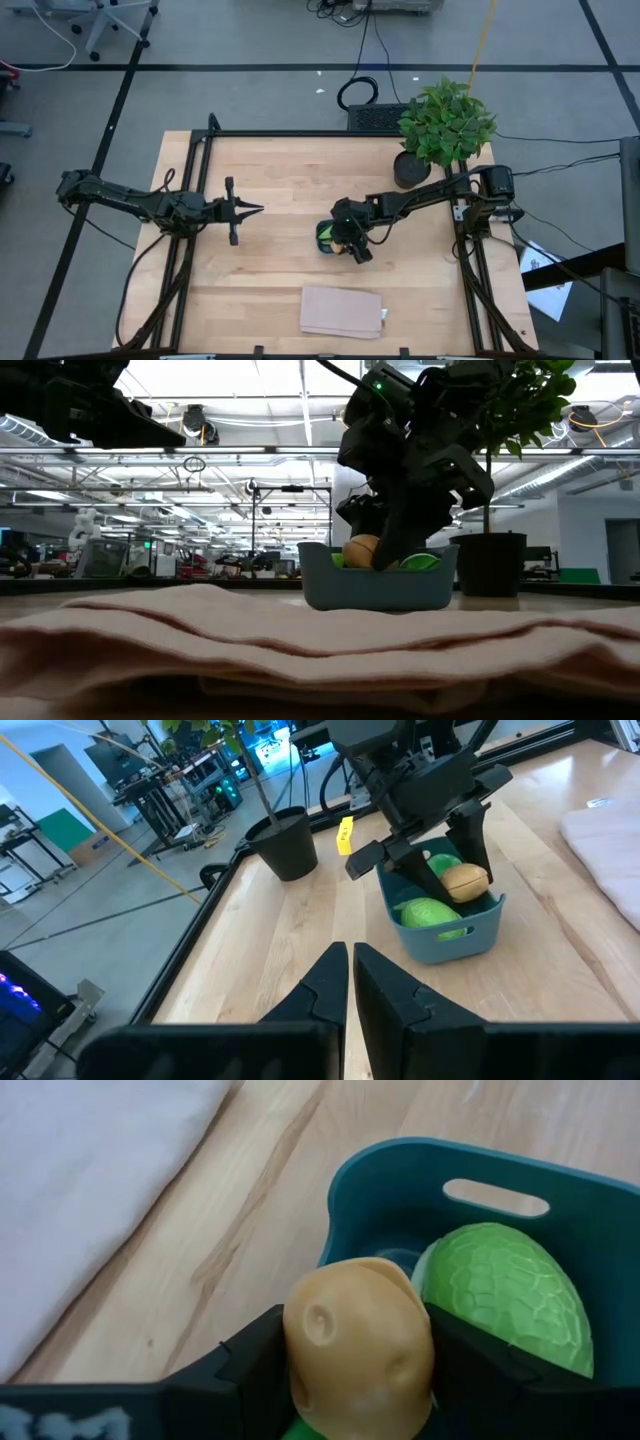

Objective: Pick and placing Produce into tupperware
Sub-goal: Put the brown potato into the blue bin

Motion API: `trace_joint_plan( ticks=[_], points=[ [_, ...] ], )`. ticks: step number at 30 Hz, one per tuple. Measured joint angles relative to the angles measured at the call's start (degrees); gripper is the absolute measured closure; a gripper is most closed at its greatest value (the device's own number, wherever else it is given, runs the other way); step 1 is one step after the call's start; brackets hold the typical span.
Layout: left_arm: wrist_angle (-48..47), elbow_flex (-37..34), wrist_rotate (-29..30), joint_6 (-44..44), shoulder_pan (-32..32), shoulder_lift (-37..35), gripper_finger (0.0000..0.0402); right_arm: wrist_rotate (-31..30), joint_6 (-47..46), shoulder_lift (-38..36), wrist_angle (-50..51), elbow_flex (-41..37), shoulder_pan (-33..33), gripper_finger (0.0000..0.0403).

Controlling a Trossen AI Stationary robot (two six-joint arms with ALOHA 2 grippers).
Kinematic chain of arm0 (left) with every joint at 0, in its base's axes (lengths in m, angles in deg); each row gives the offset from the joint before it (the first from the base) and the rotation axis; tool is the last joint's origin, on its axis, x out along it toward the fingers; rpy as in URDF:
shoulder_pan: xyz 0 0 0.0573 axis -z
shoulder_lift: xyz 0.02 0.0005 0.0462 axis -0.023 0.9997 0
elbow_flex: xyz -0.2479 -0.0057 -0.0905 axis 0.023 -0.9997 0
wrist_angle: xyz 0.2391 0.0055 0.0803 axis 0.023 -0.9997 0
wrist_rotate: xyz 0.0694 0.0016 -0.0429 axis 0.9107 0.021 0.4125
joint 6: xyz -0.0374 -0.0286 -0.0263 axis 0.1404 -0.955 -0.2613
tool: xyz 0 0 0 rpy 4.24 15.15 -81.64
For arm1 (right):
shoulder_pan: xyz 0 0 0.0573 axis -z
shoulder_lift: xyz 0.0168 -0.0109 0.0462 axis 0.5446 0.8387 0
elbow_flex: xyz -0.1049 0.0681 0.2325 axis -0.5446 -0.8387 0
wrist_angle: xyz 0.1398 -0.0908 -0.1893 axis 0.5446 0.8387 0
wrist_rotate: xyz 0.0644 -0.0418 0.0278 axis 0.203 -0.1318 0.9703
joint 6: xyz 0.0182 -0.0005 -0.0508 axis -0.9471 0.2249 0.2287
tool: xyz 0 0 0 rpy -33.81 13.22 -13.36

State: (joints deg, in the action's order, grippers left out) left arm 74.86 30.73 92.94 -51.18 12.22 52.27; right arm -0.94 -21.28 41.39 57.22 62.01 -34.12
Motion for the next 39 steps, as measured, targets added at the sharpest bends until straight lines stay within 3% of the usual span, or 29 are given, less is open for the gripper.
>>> trace_joint_plan(
  ticks=[29, 39],
  points=[
    [0.04, 0.0, 0.0, -0.24, 0.0, 0.02, 0.0376, 1.63, -2.35, 0.0, 2.97, 2.05, 0.18, 0.0189],
    [0.04, 0.0, -0.01, -0.31, 0.0, 0.02, 0.0376, 1.64, -3.7, 0.0, 3.06, 2.05, 0.44, 0.0153]
  ],
)
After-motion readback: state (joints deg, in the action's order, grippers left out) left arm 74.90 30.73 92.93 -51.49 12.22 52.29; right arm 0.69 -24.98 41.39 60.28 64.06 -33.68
